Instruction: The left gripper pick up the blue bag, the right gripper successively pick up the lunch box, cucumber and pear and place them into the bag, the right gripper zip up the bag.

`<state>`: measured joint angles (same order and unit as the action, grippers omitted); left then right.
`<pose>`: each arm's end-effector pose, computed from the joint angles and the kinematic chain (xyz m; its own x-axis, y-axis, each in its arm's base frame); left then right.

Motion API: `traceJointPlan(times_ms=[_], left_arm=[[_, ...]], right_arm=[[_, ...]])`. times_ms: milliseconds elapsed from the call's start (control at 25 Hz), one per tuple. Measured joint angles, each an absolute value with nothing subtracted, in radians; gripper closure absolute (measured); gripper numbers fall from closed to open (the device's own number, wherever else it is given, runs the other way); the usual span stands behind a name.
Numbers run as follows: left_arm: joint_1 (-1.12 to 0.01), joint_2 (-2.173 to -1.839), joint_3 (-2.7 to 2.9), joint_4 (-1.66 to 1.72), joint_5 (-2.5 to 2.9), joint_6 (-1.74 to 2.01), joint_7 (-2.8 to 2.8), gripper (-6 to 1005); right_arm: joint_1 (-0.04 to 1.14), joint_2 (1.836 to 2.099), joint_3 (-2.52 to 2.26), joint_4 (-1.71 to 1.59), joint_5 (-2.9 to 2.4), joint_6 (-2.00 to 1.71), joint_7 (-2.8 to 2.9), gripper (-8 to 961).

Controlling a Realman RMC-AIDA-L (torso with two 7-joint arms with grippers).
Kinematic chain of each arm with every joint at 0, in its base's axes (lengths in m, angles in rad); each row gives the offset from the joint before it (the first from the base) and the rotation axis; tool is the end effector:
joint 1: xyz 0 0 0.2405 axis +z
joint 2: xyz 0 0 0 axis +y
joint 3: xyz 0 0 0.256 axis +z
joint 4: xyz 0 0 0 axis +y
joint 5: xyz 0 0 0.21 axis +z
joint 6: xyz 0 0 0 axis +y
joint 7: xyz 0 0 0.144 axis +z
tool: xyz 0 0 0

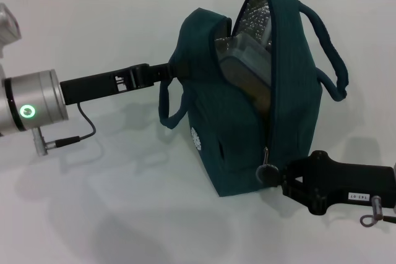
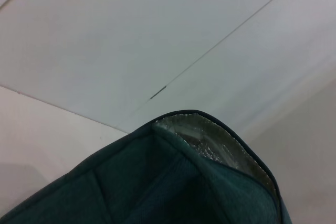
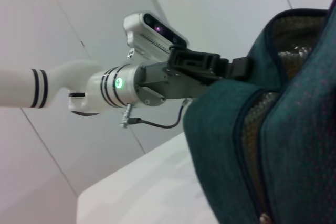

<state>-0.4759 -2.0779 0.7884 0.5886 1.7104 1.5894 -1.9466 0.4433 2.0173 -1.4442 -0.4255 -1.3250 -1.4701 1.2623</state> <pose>-0.2498 0.3204 -0.0007 0.2655 0.7444 0.6127 0.7759 -0.5422 0.3226 0.2553 0.2773 -0.0623 0.7206 -0.4244 -0.5482 -0.4457 -0.8893 0.1026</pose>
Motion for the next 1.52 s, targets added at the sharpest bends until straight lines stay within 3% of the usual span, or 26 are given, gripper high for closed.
traceJointPlan(times_ms=[400, 640, 1080, 1200, 1520], left_arm=[[-0.500, -2.046, 0.809, 0.591, 1.714, 1.733, -1.883, 900], [-0.488, -2.052, 0.805, 0.583, 1.713, 1.754, -1.794, 692], [-0.475, -2.050, 0.738, 0.581, 1.681, 1.752, -1.703, 461], [-0.502, -2.046, 0.740, 0.581, 1.688, 1.749, -1.693, 256], [-0.515, -2.024, 0.738, 0.590, 1.696, 1.806, -1.671, 261]], right_arm=[[0.439, 2.014, -1.429, -0.426, -1.320, -1.599, 1.250, 945], [0.434, 2.012, -1.379, -0.422, -1.319, -1.668, 1.250, 945], [0.436, 2.011, -1.368, -0.414, -1.325, -1.685, 1.256, 945], [0.445, 2.015, -1.373, -0.407, -1.325, -1.672, 1.259, 945], [0.507, 2.021, -1.387, -0.356, -1.325, -1.678, 1.276, 945]])
